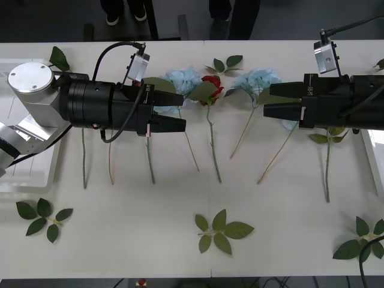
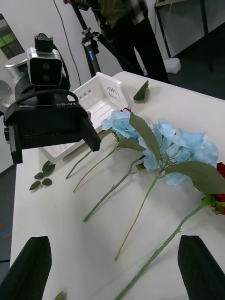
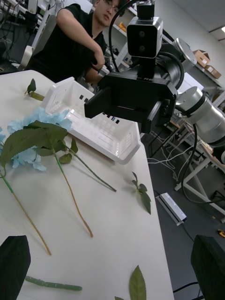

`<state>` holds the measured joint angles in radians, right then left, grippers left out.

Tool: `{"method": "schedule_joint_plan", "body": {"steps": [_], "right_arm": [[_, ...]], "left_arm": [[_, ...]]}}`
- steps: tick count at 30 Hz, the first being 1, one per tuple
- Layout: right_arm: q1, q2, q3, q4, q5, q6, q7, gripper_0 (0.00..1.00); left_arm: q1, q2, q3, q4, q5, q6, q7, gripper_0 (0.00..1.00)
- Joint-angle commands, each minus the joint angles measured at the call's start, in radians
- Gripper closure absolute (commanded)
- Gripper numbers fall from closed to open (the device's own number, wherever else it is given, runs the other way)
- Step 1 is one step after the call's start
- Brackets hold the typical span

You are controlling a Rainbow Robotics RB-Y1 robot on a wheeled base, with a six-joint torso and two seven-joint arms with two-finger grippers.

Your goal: Place the red flowers into the right box and the blue flowers into the left box. If a person shows an open palm, hand one flower to the person first, then continue sorting.

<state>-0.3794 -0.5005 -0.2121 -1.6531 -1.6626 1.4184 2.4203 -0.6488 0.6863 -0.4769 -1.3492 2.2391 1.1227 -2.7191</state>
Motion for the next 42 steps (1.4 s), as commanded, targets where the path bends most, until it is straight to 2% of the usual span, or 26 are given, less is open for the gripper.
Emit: {"method": "schedule_joint_plan", "body": {"steps": [1, 7, 11, 14, 20, 22, 23, 25, 30, 37, 42], "right_arm": [[0.031, 0.033, 0.008, 0.003, -0.005, 0.004, 0.034, 0.22], [0.031, 0.037, 0.007, 0.012, -0.005, -0.001, 0.034, 0.21], [0.002, -0.009, 0.000, 0.012, 0.000, -0.016, 0.025, 0.22], [-0.012, -0.059, -0.001, 0.012, 0.009, -0.041, -0.023, 0.21], [-0.016, -0.197, -0.003, 0.015, 0.168, -0.099, -0.153, 0.21], [-0.006, -0.237, -0.004, 0.016, 0.291, -0.096, -0.219, 0.22], [-0.004, -0.242, -0.003, 0.016, 0.311, -0.093, -0.231, 0.21], [-0.003, -0.253, -0.009, 0.024, 0.399, -0.038, -0.314, 0.22], [-0.003, -0.248, -0.058, 0.024, 0.583, 0.122, -0.503, 0.22], [0.028, -0.197, -0.061, 0.026, 0.797, 0.180, -0.695, 0.22], [0.030, -0.104, -0.052, 0.065, 0.934, 0.099, -0.782, 0.22]], "left_arm": [[0.090, -0.027, -0.017, 0.021, -0.001, 0.014, 0.014, 0.00], [0.052, 0.007, -0.028, 0.032, 0.036, 0.015, 0.014, 0.00], [0.017, 0.079, -0.040, 0.032, 0.083, 0.014, 0.014, 0.00], [-0.022, 0.157, -0.105, 0.030, 0.152, -0.014, 0.014, 0.00], [-0.189, 0.418, -0.442, -0.067, 0.375, -0.204, 0.108, 0.00], [-0.298, 0.510, -0.602, -0.137, 0.416, -0.319, 0.216, 0.00], [-0.318, 0.524, -0.629, -0.150, 0.418, -0.337, 0.240, 0.00], [-0.420, 0.575, -0.761, -0.206, 0.421, -0.416, 0.401, 0.00], [-0.598, 0.596, -0.950, -0.223, 0.338, -0.457, 0.700, 0.00], [-0.730, 0.544, -1.063, -0.186, 0.023, -0.440, 1.220, 0.00], [-0.743, 0.518, -1.005, -0.202, -0.363, -0.290, 1.759, 0.00]]}}
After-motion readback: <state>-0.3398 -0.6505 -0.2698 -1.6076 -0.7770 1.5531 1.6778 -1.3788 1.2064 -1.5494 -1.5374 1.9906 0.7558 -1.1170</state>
